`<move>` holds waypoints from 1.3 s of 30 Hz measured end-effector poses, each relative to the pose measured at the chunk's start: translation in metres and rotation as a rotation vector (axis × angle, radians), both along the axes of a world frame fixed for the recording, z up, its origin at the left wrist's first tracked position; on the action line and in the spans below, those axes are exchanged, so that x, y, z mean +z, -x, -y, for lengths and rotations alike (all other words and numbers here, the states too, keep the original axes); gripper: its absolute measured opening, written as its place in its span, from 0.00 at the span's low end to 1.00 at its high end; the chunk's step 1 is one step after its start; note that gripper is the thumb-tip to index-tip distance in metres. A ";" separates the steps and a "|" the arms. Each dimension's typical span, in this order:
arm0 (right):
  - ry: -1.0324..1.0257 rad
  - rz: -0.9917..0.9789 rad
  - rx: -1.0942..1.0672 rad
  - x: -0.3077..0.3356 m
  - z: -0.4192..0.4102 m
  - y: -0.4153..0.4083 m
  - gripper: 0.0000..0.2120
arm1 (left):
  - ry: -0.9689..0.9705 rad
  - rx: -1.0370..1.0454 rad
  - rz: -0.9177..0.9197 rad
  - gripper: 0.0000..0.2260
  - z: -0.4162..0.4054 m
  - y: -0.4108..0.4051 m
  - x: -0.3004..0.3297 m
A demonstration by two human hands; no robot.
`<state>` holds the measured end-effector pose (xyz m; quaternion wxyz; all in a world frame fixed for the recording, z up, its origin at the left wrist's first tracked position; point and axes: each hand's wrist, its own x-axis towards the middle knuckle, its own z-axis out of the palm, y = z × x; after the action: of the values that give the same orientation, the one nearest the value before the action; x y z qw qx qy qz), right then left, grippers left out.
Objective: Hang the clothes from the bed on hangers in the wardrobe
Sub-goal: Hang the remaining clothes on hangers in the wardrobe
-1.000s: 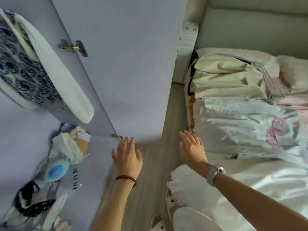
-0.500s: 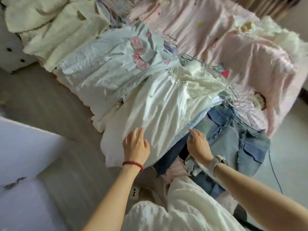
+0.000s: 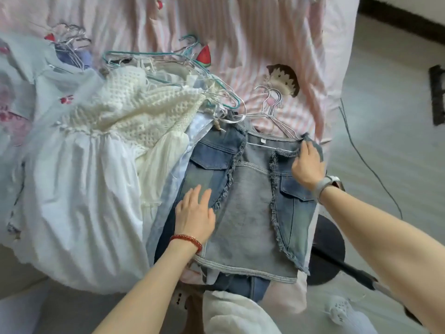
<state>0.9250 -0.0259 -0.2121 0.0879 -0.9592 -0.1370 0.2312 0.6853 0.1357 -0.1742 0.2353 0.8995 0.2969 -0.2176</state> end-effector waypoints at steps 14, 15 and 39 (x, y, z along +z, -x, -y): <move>-0.191 0.180 -0.024 -0.046 0.014 -0.057 0.12 | -0.017 -0.108 0.065 0.22 -0.020 -0.079 -0.024; -0.276 0.239 -0.026 -0.042 0.020 -0.048 0.12 | -0.027 -0.117 0.109 0.22 -0.021 -0.086 -0.024; -0.594 0.283 0.133 0.052 0.015 0.030 0.19 | 0.182 0.158 0.262 0.08 -0.032 -0.005 0.108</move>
<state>0.8945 -0.0412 -0.1599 0.3283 -0.9033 -0.2715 0.0508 0.6907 0.1677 -0.0660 0.3690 0.8689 0.3127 -0.1054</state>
